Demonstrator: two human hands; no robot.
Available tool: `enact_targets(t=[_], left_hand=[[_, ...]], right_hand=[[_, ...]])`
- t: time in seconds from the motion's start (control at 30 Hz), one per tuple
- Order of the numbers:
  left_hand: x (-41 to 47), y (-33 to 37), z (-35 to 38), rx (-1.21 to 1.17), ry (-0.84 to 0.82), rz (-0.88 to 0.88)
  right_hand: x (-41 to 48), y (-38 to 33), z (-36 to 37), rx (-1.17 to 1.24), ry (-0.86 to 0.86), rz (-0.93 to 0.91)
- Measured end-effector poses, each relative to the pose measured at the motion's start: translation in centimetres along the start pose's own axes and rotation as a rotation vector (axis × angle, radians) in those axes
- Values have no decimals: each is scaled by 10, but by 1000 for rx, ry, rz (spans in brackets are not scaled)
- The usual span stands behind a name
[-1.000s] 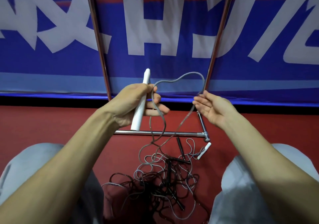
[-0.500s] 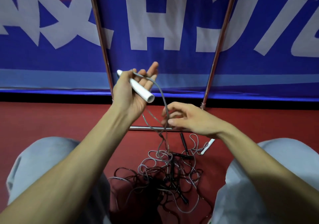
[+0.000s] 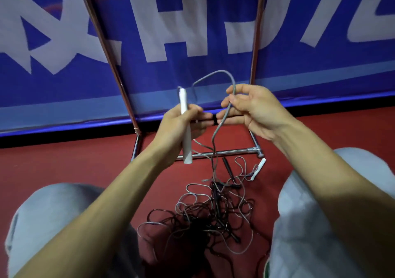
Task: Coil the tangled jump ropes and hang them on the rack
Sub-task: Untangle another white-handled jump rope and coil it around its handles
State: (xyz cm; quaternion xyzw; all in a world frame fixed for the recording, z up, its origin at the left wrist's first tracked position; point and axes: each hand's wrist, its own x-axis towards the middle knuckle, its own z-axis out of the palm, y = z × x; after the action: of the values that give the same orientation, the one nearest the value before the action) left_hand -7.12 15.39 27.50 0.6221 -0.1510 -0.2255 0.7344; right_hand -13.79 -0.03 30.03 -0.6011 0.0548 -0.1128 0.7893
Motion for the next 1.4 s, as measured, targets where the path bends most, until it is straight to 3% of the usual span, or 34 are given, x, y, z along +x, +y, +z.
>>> enact_targets(t=[0.23, 0.4, 0.53, 0.73, 0.87, 0.97, 1.07, 1.17, 1.3, 1.4], left_hand=[[-17, -9, 13, 108, -324, 18], [-20, -9, 16, 239, -213, 220], [-23, 1, 14, 61, -183, 201], [-27, 17, 9, -98, -156, 182], [-26, 27, 9, -410, -49, 112], [-26, 37, 1, -738, -9, -6], [-25, 41, -10, -866, 2, -18], [-21, 42, -21, -1018, 42, 0], [-15, 36, -29, -1121, 53, 36], [-9, 32, -32, -1080, 77, 45]], right_hand=[[6, -13, -15, 517, 158, -10], [9, -11, -17, 584, 237, 1], [15, -5, -15, 388, 302, -38], [11, 5, -3, 184, 236, 70], [8, 10, 3, -59, 64, 112], [3, 16, 13, -288, -157, 156], [-1, 24, 22, -399, -388, 199], [-1, 30, 26, -524, -414, 143], [-2, 40, 23, -1045, -457, -51], [-5, 39, 22, -995, -415, -20]])
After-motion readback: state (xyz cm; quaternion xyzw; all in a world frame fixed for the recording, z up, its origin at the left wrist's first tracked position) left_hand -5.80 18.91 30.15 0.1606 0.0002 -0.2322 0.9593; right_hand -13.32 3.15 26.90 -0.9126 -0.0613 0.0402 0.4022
